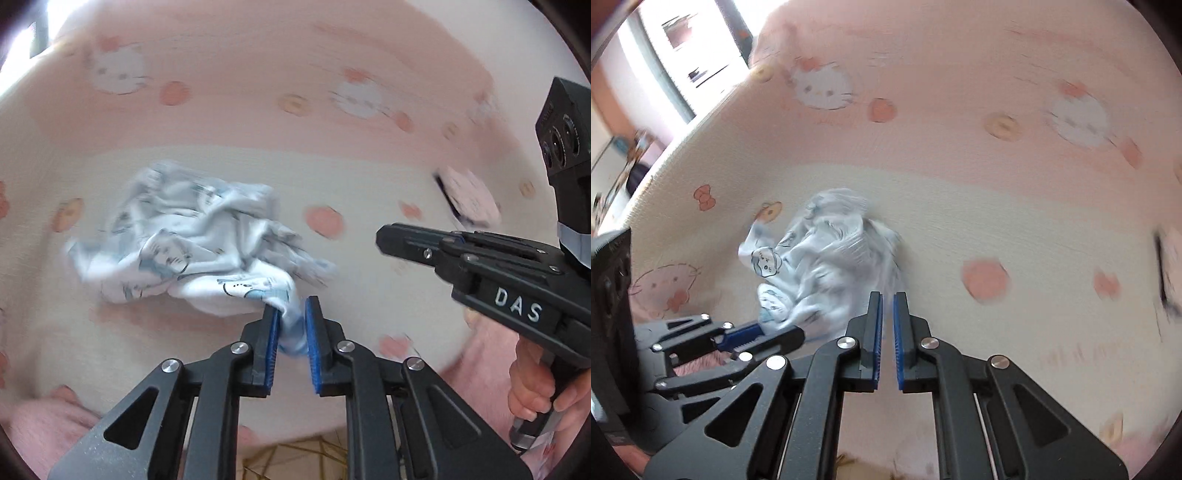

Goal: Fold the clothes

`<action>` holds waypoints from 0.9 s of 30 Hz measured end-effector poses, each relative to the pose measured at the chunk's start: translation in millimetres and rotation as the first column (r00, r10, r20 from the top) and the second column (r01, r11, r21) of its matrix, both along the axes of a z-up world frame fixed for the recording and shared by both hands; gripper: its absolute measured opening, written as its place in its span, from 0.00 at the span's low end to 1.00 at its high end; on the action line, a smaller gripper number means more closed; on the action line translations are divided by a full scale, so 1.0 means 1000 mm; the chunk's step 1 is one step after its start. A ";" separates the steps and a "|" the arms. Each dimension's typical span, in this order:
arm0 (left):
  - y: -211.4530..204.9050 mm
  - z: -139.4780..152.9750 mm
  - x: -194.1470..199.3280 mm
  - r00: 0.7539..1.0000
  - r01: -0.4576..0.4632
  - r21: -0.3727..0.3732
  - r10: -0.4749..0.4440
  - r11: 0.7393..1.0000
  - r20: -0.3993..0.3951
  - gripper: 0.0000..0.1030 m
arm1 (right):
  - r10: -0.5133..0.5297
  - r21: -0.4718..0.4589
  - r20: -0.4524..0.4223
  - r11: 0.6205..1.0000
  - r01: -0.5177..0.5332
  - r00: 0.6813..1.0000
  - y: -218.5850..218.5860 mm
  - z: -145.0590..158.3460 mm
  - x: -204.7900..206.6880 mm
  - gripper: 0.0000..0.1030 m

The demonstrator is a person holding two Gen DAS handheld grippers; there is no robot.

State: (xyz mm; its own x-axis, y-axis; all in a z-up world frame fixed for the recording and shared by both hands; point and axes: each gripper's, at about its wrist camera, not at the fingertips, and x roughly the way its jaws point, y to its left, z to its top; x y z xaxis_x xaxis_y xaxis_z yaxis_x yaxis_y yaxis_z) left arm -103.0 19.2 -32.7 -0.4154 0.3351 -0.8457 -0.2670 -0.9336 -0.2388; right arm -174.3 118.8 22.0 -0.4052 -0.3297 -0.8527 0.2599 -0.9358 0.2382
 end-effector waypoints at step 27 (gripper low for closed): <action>-0.059 -0.081 -0.040 0.960 -0.229 -0.052 0.234 0.972 0.153 0.44 | 0.079 -0.020 0.247 0.997 -0.076 0.966 0.014 -0.125 0.093 0.57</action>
